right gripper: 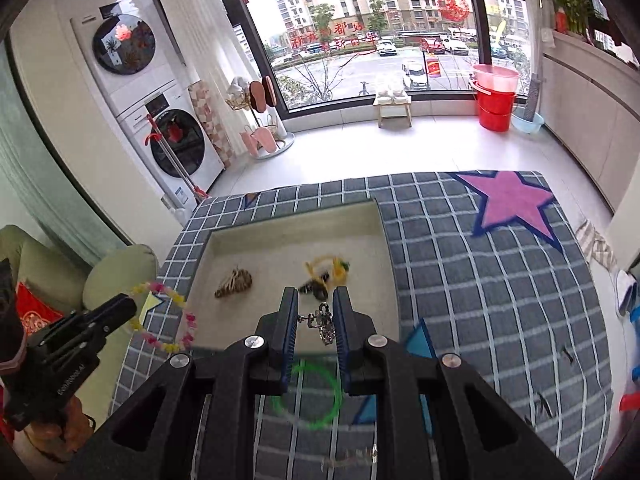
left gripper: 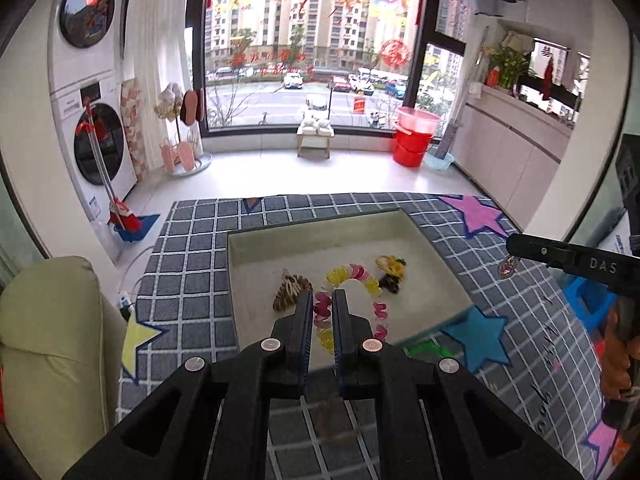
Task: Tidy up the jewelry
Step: 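Lower both items into the tray and open both tools to release them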
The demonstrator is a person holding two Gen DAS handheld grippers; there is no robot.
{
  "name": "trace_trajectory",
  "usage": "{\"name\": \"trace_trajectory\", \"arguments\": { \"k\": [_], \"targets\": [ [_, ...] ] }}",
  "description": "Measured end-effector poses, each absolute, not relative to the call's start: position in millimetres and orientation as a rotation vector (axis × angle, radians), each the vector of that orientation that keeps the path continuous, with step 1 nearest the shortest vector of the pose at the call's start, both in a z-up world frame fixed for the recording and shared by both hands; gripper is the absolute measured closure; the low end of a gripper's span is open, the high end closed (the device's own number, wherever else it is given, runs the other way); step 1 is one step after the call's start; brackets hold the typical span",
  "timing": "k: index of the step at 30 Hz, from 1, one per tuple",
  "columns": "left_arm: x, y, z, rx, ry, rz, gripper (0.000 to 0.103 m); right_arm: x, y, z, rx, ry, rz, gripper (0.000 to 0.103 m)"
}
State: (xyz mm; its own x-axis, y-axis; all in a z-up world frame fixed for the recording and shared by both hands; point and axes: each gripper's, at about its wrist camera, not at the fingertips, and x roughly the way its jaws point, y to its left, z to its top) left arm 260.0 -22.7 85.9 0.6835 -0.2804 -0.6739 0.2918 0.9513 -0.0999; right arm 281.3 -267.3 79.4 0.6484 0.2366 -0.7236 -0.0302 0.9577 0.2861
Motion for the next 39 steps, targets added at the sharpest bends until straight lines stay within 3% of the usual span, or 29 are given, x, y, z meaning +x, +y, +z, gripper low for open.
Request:
{"name": "trace_trajectory", "arguments": {
  "k": [9,23,39],
  "targets": [
    [321,-45,47,0.022,0.826,-0.316,0.079,340,-262,35,0.274,0.922,0.156,0.083],
    [353,-65,-10,0.074,0.915,-0.308,0.079,374,-264,-30,0.297,1.022,0.126,0.083],
    [349,-80,-22,0.213,0.892,-0.23,0.079,377,-261,-53,0.282,1.056,0.117,0.081]
  ]
}}
